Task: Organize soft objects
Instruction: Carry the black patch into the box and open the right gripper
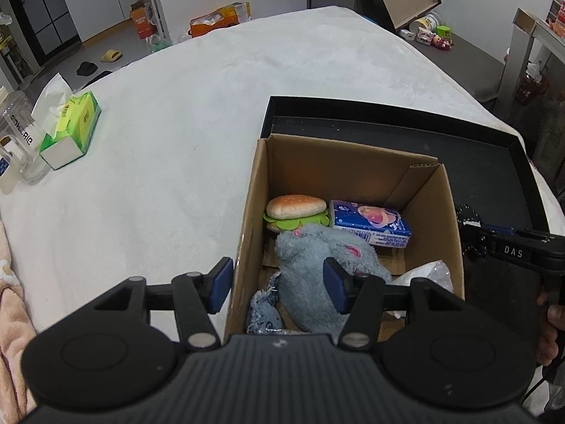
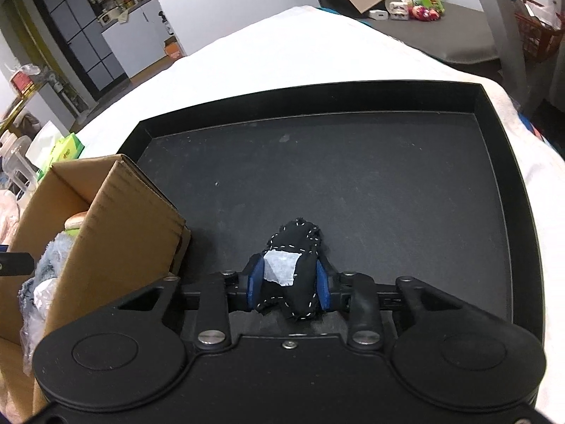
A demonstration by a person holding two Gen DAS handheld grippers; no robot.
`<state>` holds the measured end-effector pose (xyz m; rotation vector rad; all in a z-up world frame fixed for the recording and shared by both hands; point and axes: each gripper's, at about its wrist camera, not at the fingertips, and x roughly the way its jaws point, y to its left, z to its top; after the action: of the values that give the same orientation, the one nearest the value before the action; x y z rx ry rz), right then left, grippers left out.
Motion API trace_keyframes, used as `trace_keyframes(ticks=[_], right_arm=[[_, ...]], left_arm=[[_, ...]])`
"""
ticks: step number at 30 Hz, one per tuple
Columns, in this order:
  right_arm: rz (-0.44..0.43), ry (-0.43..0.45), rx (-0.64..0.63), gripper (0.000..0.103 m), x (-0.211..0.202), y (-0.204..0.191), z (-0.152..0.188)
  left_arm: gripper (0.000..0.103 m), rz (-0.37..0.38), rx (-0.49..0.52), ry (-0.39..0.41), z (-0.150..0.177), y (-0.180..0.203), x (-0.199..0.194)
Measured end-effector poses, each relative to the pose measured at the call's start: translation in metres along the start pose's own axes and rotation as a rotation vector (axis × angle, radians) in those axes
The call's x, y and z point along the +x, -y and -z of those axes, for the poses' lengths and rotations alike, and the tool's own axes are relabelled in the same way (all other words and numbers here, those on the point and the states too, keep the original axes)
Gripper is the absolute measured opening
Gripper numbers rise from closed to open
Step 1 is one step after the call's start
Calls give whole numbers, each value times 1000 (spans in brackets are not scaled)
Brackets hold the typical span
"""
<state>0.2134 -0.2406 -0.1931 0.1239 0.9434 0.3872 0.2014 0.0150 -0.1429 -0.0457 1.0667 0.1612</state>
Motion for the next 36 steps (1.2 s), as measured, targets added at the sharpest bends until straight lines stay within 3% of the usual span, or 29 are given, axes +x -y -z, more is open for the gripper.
trace_keyframes(ticks=[14, 26, 36], right_arm=[[5, 30, 46, 31, -43, -8, -13], [-2, 100, -5, 31, -90, -41, -34], [-13, 109, -47, 31, -113, -73, -35]], left_arm=[[55, 49, -10, 33, 2, -8, -14], [55, 81, -12, 45, 7, -16, -24], [54, 114, -16, 51, 11, -25, -33]])
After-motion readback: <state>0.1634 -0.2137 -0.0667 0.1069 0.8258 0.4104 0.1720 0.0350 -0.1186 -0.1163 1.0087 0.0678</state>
